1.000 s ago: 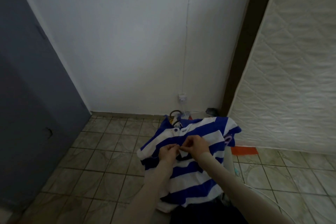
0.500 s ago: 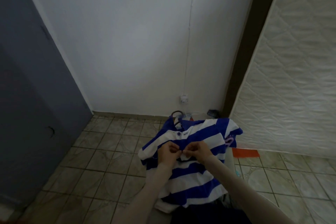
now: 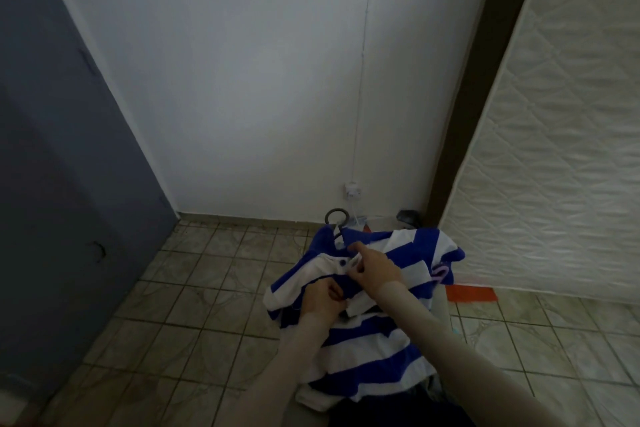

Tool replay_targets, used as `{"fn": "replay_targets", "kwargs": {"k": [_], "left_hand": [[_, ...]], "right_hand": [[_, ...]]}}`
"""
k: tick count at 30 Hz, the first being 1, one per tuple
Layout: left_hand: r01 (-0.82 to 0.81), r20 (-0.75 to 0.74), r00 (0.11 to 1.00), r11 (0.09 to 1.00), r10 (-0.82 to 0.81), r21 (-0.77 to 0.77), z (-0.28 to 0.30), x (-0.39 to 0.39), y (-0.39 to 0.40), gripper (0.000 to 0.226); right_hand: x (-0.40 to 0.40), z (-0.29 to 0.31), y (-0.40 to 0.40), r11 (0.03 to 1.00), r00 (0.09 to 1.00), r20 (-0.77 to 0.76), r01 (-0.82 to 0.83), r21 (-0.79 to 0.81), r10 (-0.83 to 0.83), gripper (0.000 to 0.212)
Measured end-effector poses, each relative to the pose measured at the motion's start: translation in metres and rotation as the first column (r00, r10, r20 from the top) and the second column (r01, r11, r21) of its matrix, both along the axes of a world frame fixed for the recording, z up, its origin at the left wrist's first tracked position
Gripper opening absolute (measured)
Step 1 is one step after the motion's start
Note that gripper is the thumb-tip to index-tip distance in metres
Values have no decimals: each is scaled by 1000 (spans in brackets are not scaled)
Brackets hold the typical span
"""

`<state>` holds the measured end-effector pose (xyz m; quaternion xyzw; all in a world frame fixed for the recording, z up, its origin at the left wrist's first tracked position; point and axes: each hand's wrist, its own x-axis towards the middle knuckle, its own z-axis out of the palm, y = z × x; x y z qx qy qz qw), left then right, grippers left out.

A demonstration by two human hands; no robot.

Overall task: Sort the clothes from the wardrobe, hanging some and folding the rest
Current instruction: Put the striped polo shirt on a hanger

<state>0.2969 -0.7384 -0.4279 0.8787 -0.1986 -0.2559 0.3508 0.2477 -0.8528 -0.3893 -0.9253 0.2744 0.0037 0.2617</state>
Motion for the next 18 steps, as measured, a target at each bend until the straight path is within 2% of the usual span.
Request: {"fn": "replay_targets", "kwargs": {"k": [3, 5, 8, 11, 16, 18], "left_hand": [[-1, 53, 999, 999, 4, -48, 1, 4, 0, 4], [-24, 111, 993, 995, 35, -100, 3, 8, 1, 16], [-99, 172, 975, 971, 138, -219, 10, 15, -2, 8], [-87, 182, 973, 956, 142, -280, 19, 20, -8, 15], [-52, 237, 966, 977, 102, -205, 16, 25, -17, 14], [-73, 253, 960, 978, 122, -196, 14, 25, -20, 11]], "right_hand": [[4, -1, 2, 985, 990, -108, -105, -139, 91, 32], [5, -3, 2, 983, 993, -73, -98, -152, 87, 31], [4, -3, 0, 996, 999, 2, -38, -82, 38, 26], [1, -2, -2, 998, 996, 61, 58, -7, -58, 21], [-1, -7, -3, 976, 974, 109, 185, 114, -197, 24], [-3, -9, -3, 940, 948, 134, 253, 228, -287, 14]]}}
